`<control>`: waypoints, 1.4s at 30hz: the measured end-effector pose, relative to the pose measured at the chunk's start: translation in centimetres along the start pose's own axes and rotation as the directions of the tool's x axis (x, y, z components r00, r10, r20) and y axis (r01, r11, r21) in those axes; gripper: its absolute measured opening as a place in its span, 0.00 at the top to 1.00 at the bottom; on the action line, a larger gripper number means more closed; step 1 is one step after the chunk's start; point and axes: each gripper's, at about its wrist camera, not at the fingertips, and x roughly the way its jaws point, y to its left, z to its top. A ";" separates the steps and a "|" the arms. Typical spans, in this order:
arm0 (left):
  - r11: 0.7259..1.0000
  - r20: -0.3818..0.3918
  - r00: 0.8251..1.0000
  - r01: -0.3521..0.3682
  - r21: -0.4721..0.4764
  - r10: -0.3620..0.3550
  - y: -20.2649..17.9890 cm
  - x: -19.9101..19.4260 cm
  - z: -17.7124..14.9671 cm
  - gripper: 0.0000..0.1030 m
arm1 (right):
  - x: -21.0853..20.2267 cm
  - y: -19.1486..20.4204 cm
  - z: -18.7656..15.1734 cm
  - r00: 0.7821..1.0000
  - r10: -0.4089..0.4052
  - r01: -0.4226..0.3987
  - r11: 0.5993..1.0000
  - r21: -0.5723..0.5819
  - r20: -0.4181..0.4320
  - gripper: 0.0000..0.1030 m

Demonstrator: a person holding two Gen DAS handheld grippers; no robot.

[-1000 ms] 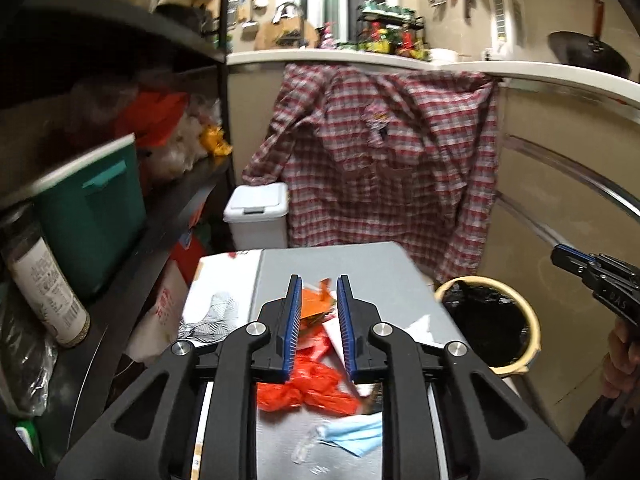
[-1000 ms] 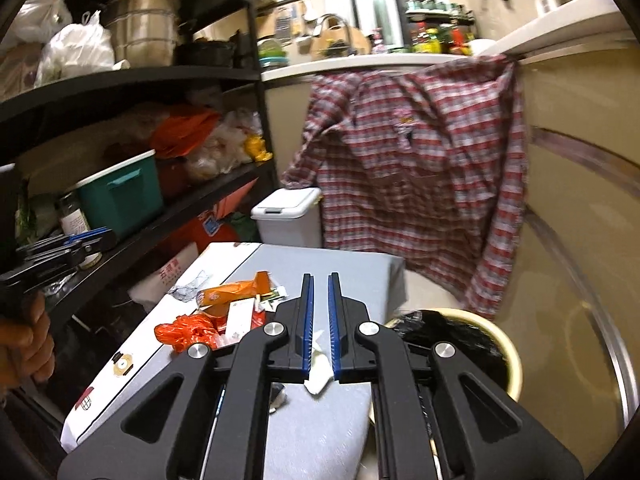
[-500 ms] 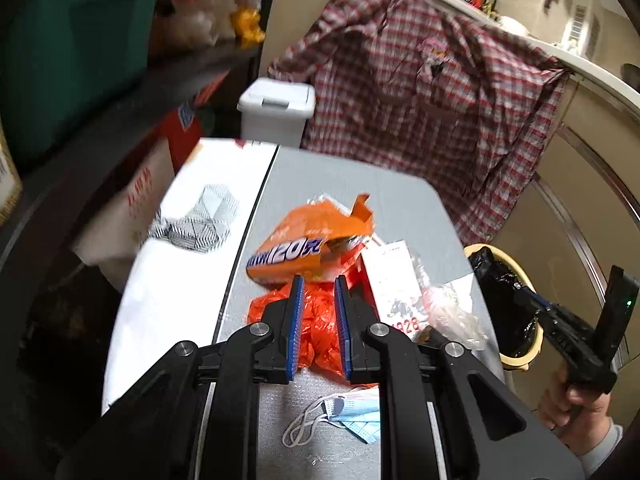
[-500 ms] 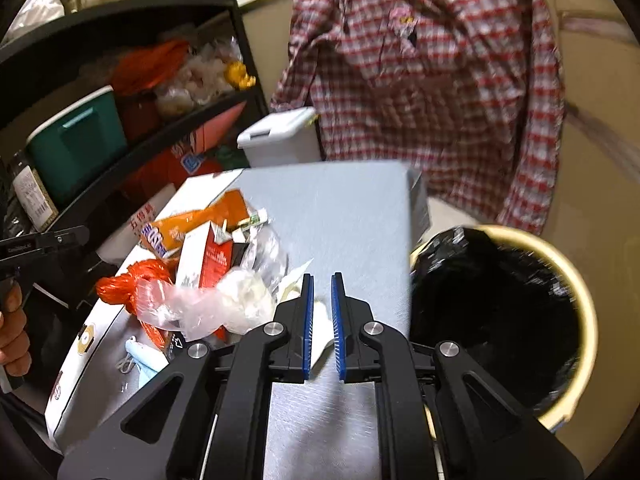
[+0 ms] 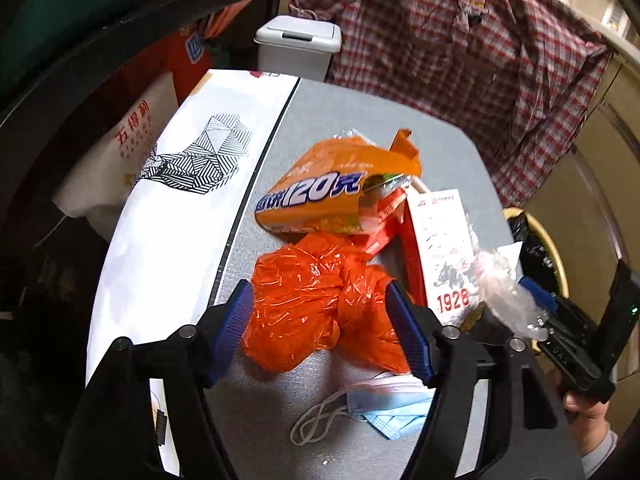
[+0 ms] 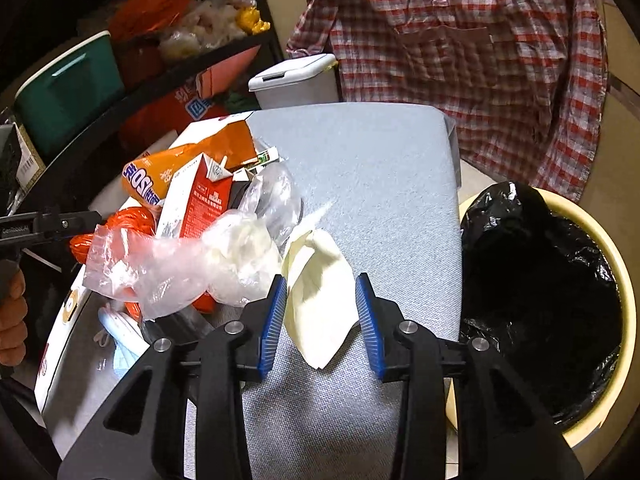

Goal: Collect trash
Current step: 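Reach the left tool to the orange plastic bag while the right tool grasps the tissue, then lift the orange bag with the left tool while the right tool carries tissue to the bin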

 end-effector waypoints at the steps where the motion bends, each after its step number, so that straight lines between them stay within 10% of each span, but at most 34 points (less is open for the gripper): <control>1: 1.000 -0.001 1.000 -0.007 0.005 0.007 -0.1 0.2 0.0 0.34 | 0.1 0.0 0.1 1.000 0.002 -0.002 1.000 -0.002 -0.002 0.64; 15: 0.998 -0.019 0.998 -0.063 0.023 0.064 -0.2 1.3 -0.1 0.26 | 0.5 0.6 -0.1 0.999 -0.013 0.011 0.999 -0.047 -0.030 0.65; 22: 0.998 -0.055 0.997 -0.056 0.007 0.056 0.1 2.4 -0.5 0.25 | 0.5 0.7 -0.1 0.999 -0.001 -0.002 0.998 -0.067 -0.047 0.97; 42: 0.995 0.097 0.993 -0.077 0.065 0.070 -1.4 -3.5 -0.3 0.40 | -4.4 0.6 0.6 0.998 -0.002 0.006 0.998 -0.058 0.064 0.99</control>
